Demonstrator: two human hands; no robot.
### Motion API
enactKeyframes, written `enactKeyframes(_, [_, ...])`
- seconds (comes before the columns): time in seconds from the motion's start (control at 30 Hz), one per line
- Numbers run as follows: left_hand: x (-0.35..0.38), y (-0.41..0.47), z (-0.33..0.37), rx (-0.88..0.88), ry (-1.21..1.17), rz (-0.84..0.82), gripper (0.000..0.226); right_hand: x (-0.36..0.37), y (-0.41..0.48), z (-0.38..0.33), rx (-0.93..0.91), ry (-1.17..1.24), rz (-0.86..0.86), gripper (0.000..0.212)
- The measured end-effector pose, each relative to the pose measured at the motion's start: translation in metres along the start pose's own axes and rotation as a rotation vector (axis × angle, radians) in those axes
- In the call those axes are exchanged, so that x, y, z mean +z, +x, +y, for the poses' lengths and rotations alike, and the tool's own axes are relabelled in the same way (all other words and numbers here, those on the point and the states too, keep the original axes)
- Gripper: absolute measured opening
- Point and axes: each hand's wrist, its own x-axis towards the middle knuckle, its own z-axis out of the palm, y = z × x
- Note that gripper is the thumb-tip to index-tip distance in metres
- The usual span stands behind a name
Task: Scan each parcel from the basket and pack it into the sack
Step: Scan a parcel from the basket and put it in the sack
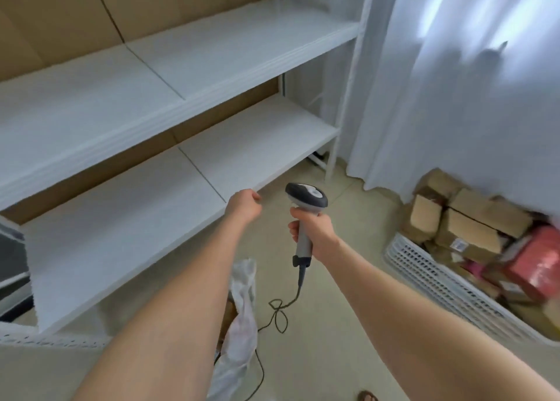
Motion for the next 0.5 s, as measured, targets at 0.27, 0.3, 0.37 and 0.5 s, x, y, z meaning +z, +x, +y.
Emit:
enactKeyframes(0.27, [0.088, -0.032, 0.192, 0.248, 0.093, -0.116, 0.035, -0.181, -0.025, -0.054, -0.045, 0.198, 0.198, 0.01])
enactKeyframes(0.3, [0.101, -0.038, 0.216, 0.274, 0.113, -0.122, 0.035, -0.205, -0.027, -0.058, -0.044, 0.23, 0.209, 0.009])
enactKeyframes(0.37, [0.128, -0.048, 0.261, 0.309, 0.138, -0.139, 0.035, -0.254, -0.03, -0.068, -0.048, 0.313, 0.209, 0.008])
enactKeyframes(0.5, [0.181, -0.067, 0.341, 0.357, 0.149, -0.175, 0.035, -0.344, -0.036, -0.087, -0.067, 0.391, 0.244, 0.01])
